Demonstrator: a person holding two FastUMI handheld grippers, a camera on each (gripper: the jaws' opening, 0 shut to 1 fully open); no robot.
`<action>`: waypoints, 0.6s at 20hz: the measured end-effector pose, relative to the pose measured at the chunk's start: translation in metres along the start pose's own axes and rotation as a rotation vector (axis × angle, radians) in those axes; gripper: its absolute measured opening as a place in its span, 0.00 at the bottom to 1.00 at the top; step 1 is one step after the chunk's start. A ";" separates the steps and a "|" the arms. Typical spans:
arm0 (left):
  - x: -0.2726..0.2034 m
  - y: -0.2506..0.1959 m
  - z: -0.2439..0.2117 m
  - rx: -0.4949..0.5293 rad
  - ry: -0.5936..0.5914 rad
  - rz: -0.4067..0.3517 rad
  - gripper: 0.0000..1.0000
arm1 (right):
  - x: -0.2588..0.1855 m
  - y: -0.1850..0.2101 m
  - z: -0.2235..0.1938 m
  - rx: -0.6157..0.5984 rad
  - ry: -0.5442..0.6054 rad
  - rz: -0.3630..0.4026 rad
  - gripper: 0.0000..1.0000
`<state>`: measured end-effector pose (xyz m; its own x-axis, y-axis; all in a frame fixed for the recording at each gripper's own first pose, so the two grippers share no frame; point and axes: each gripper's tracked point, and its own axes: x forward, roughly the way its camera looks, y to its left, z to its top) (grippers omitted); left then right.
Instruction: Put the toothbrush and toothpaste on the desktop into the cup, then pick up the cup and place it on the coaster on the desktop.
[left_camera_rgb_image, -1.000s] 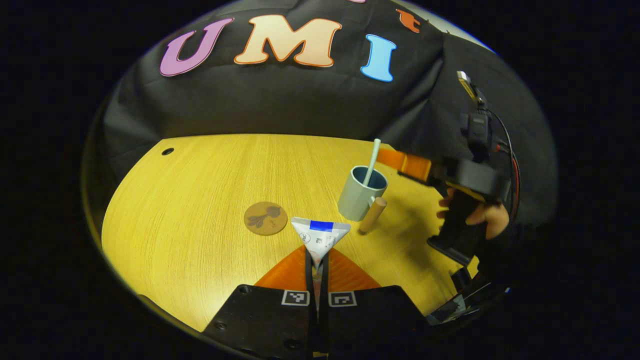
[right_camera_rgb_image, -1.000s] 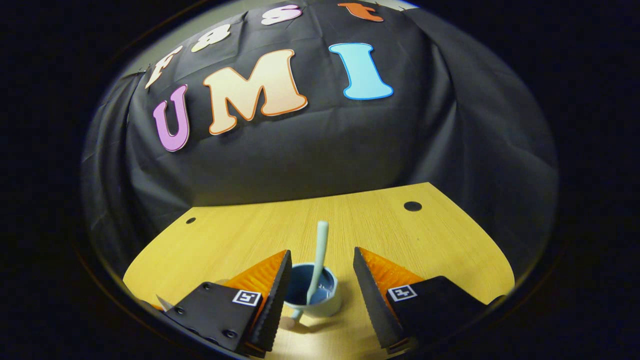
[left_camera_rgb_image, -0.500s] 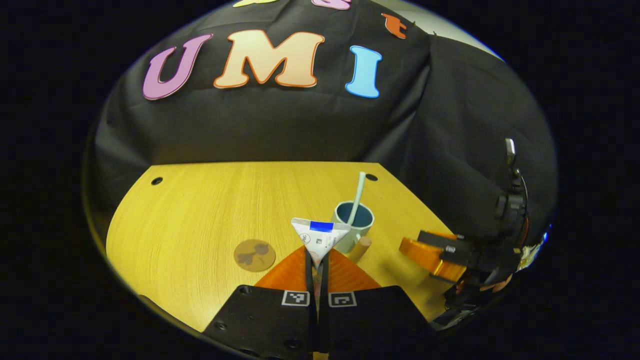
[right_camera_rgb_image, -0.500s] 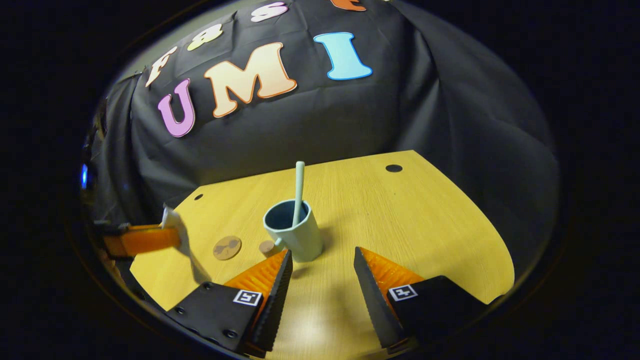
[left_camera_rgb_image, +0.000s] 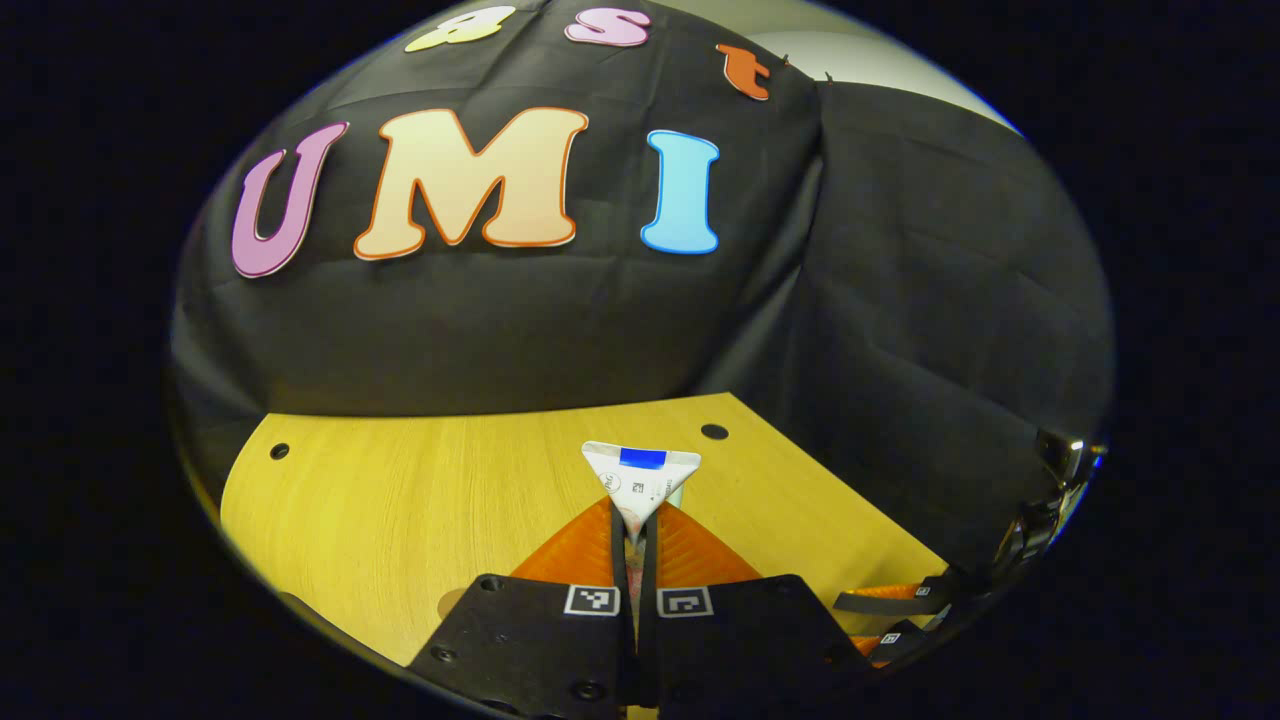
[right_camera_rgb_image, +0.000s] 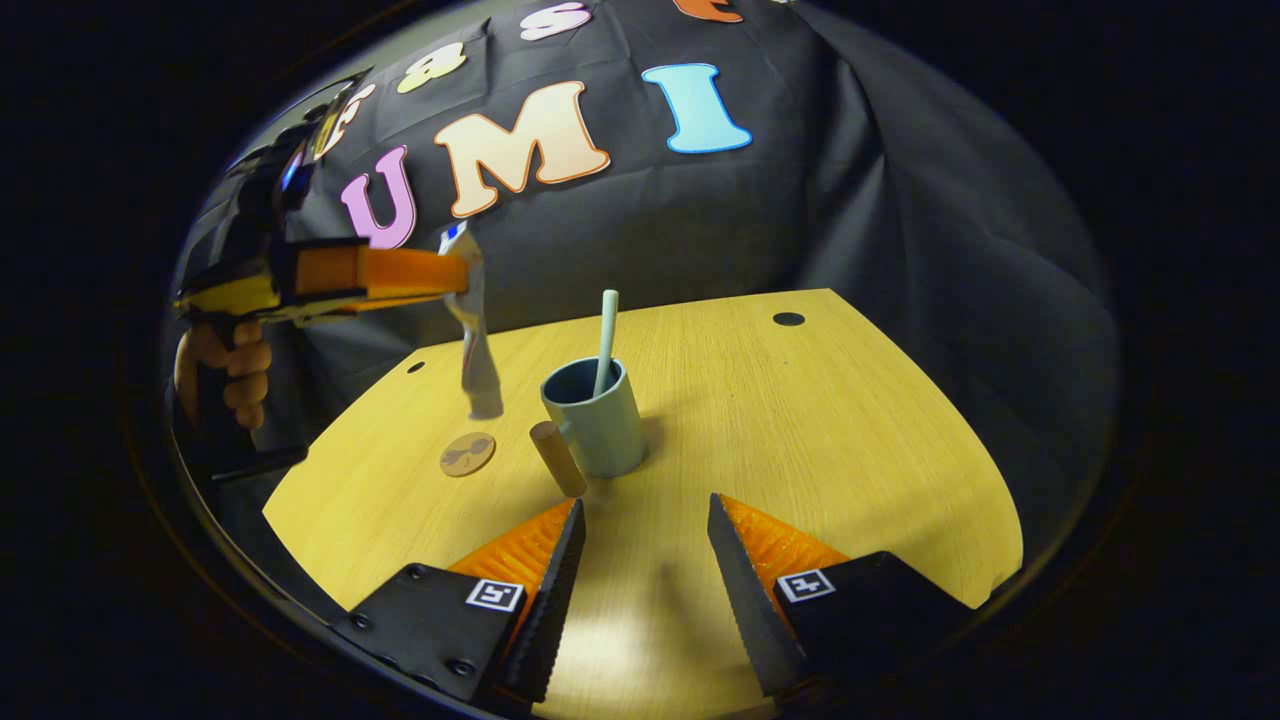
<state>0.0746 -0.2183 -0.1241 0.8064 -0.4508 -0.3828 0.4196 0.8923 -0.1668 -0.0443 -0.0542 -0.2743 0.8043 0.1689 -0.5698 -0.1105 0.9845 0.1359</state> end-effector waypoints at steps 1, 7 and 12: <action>0.006 -0.004 0.008 -0.004 -0.025 -0.002 0.00 | -0.001 -0.005 -0.001 0.003 0.000 -0.002 0.77; 0.048 -0.027 0.005 -0.011 -0.022 -0.012 0.00 | -0.005 -0.032 -0.017 0.041 0.036 -0.033 0.77; 0.058 -0.034 -0.031 -0.047 0.052 0.016 0.03 | -0.001 -0.044 -0.003 0.031 0.039 -0.040 0.70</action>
<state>0.0948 -0.2740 -0.1687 0.7899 -0.4353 -0.4319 0.3854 0.9003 -0.2025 -0.0420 -0.0970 -0.2826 0.7844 0.1320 -0.6061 -0.0602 0.9887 0.1373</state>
